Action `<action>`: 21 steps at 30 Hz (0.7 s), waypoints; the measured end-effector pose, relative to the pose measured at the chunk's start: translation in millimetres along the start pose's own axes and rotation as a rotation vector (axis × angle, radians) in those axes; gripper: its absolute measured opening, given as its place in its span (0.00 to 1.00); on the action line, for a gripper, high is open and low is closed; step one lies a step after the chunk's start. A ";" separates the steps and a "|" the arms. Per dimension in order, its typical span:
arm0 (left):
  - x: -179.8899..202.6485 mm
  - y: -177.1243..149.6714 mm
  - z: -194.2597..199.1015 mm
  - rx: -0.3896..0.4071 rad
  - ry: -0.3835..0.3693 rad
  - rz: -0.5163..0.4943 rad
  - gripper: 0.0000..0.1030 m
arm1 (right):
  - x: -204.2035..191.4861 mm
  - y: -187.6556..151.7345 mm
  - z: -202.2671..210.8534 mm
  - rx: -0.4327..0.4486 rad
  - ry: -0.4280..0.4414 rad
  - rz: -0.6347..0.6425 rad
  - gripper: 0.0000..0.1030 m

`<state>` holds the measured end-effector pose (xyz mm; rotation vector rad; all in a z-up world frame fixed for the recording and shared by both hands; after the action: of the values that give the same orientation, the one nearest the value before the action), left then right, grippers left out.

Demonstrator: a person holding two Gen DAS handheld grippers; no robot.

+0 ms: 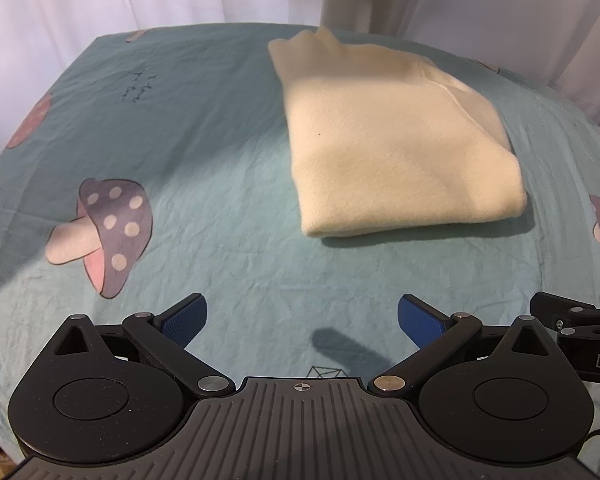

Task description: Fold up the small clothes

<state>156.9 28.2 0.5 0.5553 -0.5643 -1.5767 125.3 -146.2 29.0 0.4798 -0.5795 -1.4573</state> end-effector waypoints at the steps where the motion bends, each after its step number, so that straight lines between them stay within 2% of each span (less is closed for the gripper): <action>1: 0.2 0.0 0.1 0.000 0.001 0.000 1.00 | 0.0 -0.1 0.0 0.000 -0.001 0.000 0.96; 21: -0.3 -3.8 3.0 -0.005 0.005 0.007 1.00 | 0.1 -1.6 1.9 0.008 -0.001 -0.005 0.96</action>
<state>152.0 28.9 0.3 0.5527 -0.5585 -1.5689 122.9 -146.3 29.5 0.4877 -0.5854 -1.4606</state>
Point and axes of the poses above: each gripper's, at about its wrist camera, not at the fingertips, and z roughly against the way its jaws point, x to its right, y to its top, the point moved 2 cm from there along -z, roughly the way its jaws point, and after that the axes turned 15 degrees about x, right-handed, at the moved point
